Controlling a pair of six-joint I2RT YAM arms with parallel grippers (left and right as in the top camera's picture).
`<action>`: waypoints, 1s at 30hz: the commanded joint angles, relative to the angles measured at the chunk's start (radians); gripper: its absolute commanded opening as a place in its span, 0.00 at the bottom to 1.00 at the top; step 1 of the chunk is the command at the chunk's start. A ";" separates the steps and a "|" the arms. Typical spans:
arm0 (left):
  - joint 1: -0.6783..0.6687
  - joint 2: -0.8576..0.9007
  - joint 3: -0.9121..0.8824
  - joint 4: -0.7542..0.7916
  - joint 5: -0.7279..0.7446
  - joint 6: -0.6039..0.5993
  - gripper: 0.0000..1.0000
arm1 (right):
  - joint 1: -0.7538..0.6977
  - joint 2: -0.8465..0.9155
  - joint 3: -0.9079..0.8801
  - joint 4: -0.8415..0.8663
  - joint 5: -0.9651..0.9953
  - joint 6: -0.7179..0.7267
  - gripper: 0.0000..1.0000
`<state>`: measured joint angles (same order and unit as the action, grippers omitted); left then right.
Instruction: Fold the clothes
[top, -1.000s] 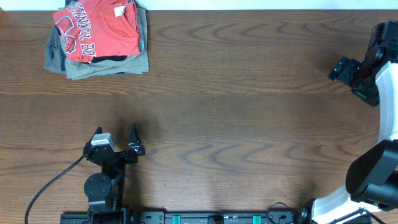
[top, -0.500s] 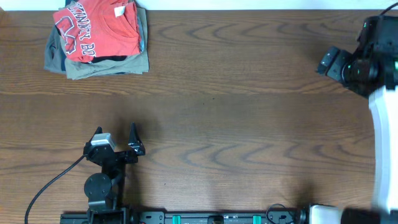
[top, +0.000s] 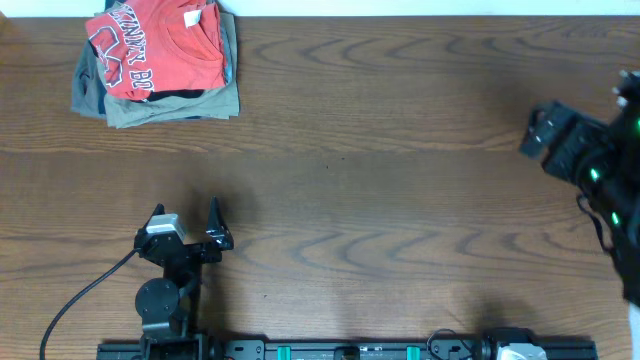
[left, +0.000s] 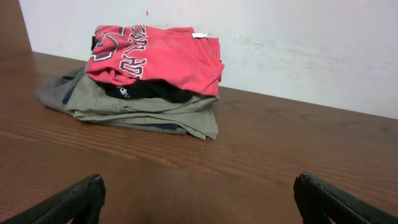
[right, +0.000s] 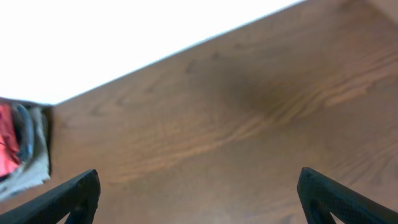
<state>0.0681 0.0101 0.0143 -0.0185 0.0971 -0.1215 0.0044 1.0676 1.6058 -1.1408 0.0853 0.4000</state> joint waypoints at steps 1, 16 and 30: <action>-0.001 -0.003 -0.010 -0.044 0.010 0.020 0.98 | 0.009 -0.069 0.008 -0.001 0.045 -0.016 0.99; -0.001 -0.003 -0.010 -0.044 0.010 0.020 0.98 | 0.010 -0.573 -0.567 0.460 -0.170 -0.106 0.99; -0.001 -0.003 -0.010 -0.044 0.010 0.020 0.98 | 0.010 -0.988 -1.342 1.108 -0.216 -0.079 0.99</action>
<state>0.0681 0.0101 0.0177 -0.0235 0.0971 -0.1070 0.0082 0.1249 0.3313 -0.0753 -0.1181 0.3099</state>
